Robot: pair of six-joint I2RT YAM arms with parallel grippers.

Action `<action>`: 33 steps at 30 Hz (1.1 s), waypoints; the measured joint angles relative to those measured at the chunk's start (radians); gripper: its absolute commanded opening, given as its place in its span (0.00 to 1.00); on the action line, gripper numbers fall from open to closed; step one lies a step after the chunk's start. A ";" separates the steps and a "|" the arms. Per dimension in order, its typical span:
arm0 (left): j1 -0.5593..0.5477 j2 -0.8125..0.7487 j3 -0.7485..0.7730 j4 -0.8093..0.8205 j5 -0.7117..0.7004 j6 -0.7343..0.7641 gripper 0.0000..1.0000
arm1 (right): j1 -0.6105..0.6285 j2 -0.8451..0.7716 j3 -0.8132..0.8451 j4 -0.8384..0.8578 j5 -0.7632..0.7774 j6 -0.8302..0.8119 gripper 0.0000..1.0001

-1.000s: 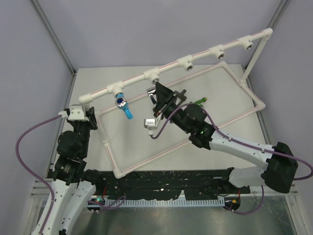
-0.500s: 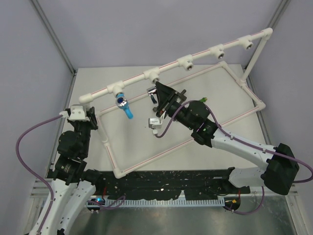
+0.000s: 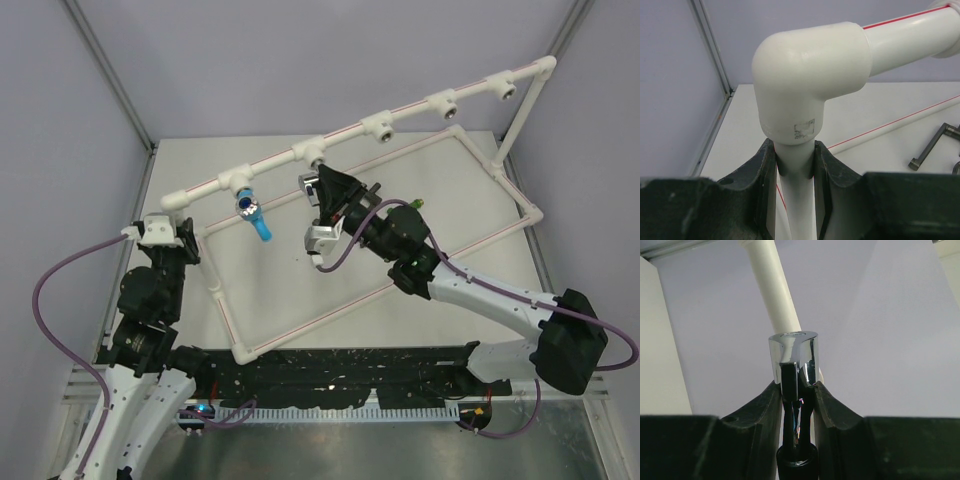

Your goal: Install the water faucets

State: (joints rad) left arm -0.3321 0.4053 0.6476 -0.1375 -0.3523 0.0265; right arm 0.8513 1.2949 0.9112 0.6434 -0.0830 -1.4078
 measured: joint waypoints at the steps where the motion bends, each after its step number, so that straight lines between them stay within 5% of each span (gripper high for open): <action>1: 0.000 0.000 0.000 0.000 -0.001 0.000 0.00 | 0.000 0.007 0.000 0.014 0.003 0.027 0.05; 12: 0.000 0.000 -0.001 0.008 -0.008 0.000 0.00 | 0.011 0.061 -0.023 0.184 0.059 0.248 0.05; 33: -0.002 -0.013 -0.005 0.008 0.002 0.001 0.00 | 0.064 0.146 -0.094 0.606 0.336 0.988 0.05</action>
State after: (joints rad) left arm -0.3340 0.3927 0.6426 -0.1299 -0.3500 0.0277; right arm 0.9150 1.4414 0.8173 1.2495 0.2535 -0.4202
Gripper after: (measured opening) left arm 0.305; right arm 0.324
